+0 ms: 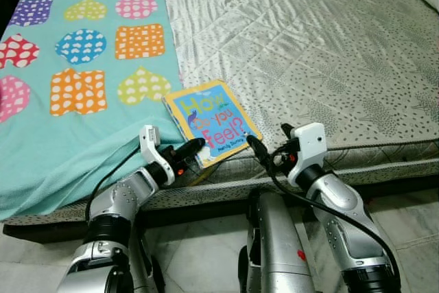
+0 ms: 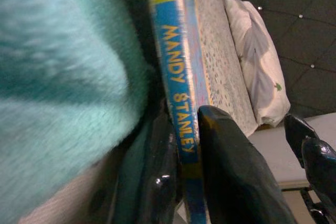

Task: Clean up the room

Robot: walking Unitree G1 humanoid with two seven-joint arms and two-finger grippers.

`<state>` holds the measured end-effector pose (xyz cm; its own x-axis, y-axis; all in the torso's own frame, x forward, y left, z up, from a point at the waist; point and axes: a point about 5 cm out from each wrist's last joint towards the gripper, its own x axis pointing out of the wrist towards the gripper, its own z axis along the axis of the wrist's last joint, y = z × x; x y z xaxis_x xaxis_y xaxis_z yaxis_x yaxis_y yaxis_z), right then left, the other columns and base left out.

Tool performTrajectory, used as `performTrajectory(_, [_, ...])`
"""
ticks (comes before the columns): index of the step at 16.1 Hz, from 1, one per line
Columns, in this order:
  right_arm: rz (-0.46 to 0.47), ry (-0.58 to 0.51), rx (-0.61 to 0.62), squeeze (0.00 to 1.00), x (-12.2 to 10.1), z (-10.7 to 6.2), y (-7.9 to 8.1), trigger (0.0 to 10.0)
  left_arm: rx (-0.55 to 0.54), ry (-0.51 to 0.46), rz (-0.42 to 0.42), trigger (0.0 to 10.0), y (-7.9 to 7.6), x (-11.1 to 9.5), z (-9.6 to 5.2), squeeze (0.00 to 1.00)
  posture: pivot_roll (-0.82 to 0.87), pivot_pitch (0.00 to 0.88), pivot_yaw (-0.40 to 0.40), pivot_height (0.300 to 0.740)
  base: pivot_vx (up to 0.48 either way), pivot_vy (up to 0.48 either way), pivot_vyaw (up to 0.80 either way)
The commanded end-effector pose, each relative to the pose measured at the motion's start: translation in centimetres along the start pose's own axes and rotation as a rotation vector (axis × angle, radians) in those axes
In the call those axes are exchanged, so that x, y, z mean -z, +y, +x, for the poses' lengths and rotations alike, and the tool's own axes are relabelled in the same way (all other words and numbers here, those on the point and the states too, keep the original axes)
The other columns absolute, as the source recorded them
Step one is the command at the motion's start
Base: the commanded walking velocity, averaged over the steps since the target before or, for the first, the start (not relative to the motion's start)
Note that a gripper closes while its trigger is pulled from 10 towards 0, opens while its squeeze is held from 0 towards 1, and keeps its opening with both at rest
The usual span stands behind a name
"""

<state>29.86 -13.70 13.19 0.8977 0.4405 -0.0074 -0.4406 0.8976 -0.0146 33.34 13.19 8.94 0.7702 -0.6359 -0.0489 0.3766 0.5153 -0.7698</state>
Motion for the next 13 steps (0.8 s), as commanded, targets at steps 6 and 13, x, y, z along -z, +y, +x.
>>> performTrajectory(6, [0.001,0.001,0.004,0.00,0.1,0.2,-0.1,10.0,-0.142,-0.064,0.344,0.0,-0.2,-1.0,-0.2,0.00,-0.18,0.169,-0.064,0.484,0.000,0.000,0.00])
performTrajectory(13, [0.337,0.042,-0.020,0.00,0.9,0.6,1.3,10.0,-0.402,-0.313,0.585,0.0,0.7,-3.0,-5.7,0.00,-0.12,0.113,-0.025,0.484,0.000,0.000,0.00])
